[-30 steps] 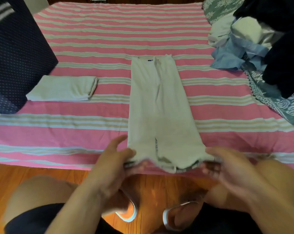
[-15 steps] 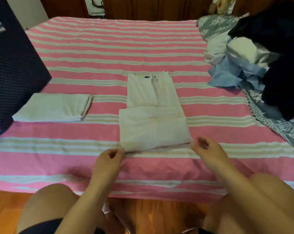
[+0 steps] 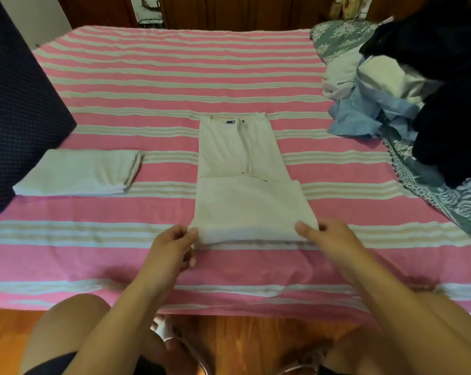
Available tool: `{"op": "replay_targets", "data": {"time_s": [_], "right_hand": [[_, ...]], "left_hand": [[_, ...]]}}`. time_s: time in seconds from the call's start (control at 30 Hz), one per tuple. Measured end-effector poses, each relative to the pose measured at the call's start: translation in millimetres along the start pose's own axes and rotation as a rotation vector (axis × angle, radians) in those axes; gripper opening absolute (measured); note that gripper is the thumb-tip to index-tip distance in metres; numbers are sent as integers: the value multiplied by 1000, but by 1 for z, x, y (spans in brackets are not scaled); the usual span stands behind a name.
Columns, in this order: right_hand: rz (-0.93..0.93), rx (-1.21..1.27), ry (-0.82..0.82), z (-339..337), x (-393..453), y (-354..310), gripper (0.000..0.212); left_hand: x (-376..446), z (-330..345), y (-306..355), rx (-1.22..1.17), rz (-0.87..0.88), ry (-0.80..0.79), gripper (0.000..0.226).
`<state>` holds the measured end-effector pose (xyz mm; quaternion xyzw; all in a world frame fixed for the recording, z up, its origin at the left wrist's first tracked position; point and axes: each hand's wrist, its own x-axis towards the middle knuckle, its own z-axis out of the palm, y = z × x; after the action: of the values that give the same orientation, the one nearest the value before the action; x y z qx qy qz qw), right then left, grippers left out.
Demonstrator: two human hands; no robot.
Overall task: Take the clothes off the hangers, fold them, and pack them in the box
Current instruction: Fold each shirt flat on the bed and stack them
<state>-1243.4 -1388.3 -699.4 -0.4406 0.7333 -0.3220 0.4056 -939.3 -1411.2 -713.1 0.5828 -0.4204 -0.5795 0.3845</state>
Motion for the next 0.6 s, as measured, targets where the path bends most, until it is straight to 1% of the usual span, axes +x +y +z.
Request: {"op": "replay_targets", "data": {"time_s": [0.07, 0.13, 0.17, 0.23, 0.3, 0.37, 0.43, 0.53, 0.6], "right_hand": [[-7, -206, 37, -3, -22, 21, 33], [3, -296, 50, -5, -37, 41, 37], [23, -311, 40, -5, -41, 48, 34], [28, -335, 23, -6, -44, 54, 21], [-23, -349, 32, -5, -37, 48, 15], [-44, -281, 47, -1, -26, 34, 15], [-45, -265, 67, 2, -21, 28, 18], [-32, -258, 109, 3, -30, 40, 18], [-9, -253, 102, 4, -38, 47, 17]], "left_hand": [[-17, -1, -9, 151, -35, -49, 17], [-36, -1, -20, 252, -72, -58, 12], [-43, -1, -25, 270, -93, -52, 12], [-53, 3, -28, 284, -120, -59, 11], [-51, 9, -26, 257, -137, -50, 8], [-46, 14, -28, 217, -156, -16, 15], [-46, 16, -34, 165, -193, 36, 20], [-57, 14, -43, 44, -269, 72, 21], [-61, 15, -43, 5, -289, 74, 21]]}}
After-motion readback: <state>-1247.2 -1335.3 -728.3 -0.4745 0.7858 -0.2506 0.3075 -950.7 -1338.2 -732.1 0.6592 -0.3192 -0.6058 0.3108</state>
